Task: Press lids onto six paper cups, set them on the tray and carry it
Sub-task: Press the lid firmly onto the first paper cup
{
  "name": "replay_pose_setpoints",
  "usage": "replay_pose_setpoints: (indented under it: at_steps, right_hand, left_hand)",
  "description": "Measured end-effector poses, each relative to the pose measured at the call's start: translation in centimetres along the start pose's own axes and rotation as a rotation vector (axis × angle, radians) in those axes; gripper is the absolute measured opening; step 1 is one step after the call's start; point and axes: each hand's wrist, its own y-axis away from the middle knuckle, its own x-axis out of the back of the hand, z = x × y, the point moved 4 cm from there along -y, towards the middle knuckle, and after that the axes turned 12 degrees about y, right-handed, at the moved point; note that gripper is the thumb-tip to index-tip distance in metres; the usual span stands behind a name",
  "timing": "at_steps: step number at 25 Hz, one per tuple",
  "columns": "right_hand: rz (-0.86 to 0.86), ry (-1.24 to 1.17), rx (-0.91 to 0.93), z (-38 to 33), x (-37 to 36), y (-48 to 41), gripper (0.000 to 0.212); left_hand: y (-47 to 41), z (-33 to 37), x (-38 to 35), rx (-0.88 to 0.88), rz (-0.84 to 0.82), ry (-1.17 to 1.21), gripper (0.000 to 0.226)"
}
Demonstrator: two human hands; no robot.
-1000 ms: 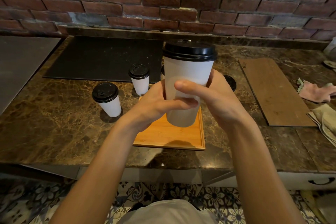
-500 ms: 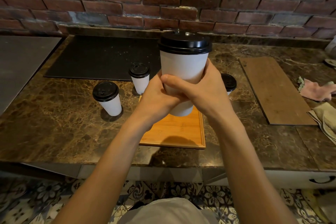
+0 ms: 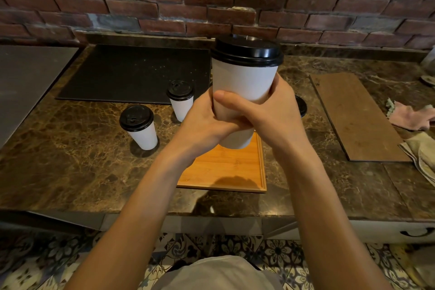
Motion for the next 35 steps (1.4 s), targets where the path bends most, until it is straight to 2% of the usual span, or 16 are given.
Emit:
replay_pose_setpoints:
  at_steps: [5,11,19,26,28,35]
  right_hand:
    - [-0.082,-0.036,0.051,-0.2,0.4,-0.2,0.066]
    - [-0.296,-0.190,0.080,0.6,0.6,-0.5,0.061]
    - [-0.422,-0.225,0.078,1.6,0.7,-0.8,0.058]
    - [-0.351,-0.147,0.056,1.0,1.0,-0.9,0.055]
    - [-0.319,-0.116,0.060,0.5,1.1,-1.0,0.053]
    - [-0.209,-0.056,0.038,0.1,0.7,-0.9,0.067]
  left_hand:
    - [-0.1,0.5,0.2,0.028,-0.064,0.024,0.041]
    - [0.2,0.7,0.0,0.095,-0.232,0.129,0.054]
    - [0.6,0.4,-0.4,0.111,-0.345,0.228,0.057]
    - [0.1,0.8,-0.4,0.051,-0.233,0.162,0.037]
    - [-0.1,0.8,-0.3,0.038,-0.167,0.109,0.039]
    - [-0.1,0.9,-0.2,0.018,-0.013,0.005,0.046]
